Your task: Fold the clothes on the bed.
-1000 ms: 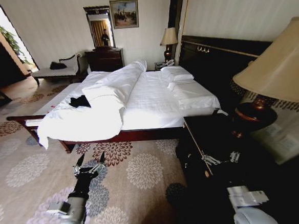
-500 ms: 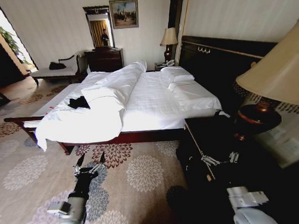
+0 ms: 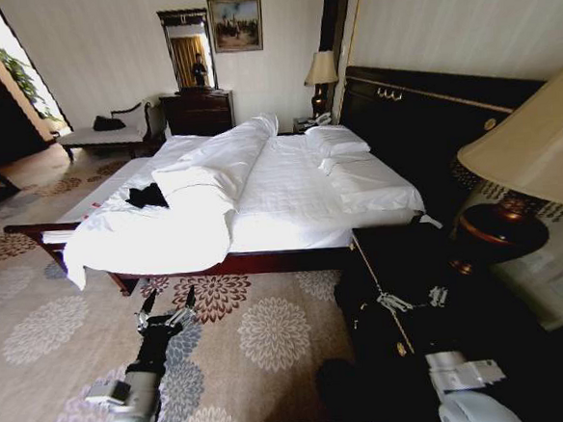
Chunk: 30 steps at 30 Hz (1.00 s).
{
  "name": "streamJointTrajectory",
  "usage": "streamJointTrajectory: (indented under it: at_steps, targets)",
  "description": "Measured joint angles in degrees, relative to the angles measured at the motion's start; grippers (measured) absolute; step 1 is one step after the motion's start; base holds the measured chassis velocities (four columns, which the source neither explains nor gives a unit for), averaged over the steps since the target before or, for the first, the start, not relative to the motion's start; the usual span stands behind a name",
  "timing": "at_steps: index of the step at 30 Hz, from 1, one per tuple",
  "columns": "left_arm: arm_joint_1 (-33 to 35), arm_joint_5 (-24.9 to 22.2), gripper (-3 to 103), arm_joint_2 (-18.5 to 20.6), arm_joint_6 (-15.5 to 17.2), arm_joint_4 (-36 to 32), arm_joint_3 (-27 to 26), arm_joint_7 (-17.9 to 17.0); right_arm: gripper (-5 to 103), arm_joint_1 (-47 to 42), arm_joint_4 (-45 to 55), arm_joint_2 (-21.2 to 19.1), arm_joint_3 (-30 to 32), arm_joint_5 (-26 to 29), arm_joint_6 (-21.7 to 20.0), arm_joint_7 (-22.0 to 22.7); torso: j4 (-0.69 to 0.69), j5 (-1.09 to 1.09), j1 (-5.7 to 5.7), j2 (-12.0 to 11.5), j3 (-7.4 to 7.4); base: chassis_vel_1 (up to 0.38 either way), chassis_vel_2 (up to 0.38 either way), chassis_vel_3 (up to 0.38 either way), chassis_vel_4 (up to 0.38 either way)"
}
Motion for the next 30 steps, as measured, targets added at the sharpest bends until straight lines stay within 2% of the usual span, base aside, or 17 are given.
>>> streamJointTrajectory:
  at_steps: [7, 30]
  targets:
    - [0.2, -2.4, 100, 0.2, 1.2, -1.4, 0.0, -0.1, 100, 0.1, 0.1, 0.1, -0.2, 0.0, 0.0, -0.1, 0.0, 0.0, 0.0, 0.0, 0.0, -0.051, 0.049, 0.049, -0.054]
    - [0.8, -2.3, 100, 1.3, 0.8, -1.7, -2.0, -0.2, 100, 0.0, 0.2, 0.4, -0.2, 0.1, 0.1, -0.4, 0.0, 0.0, 0.0, 0.0, 0.0, -0.047, 0.045, 0.042, -0.043]
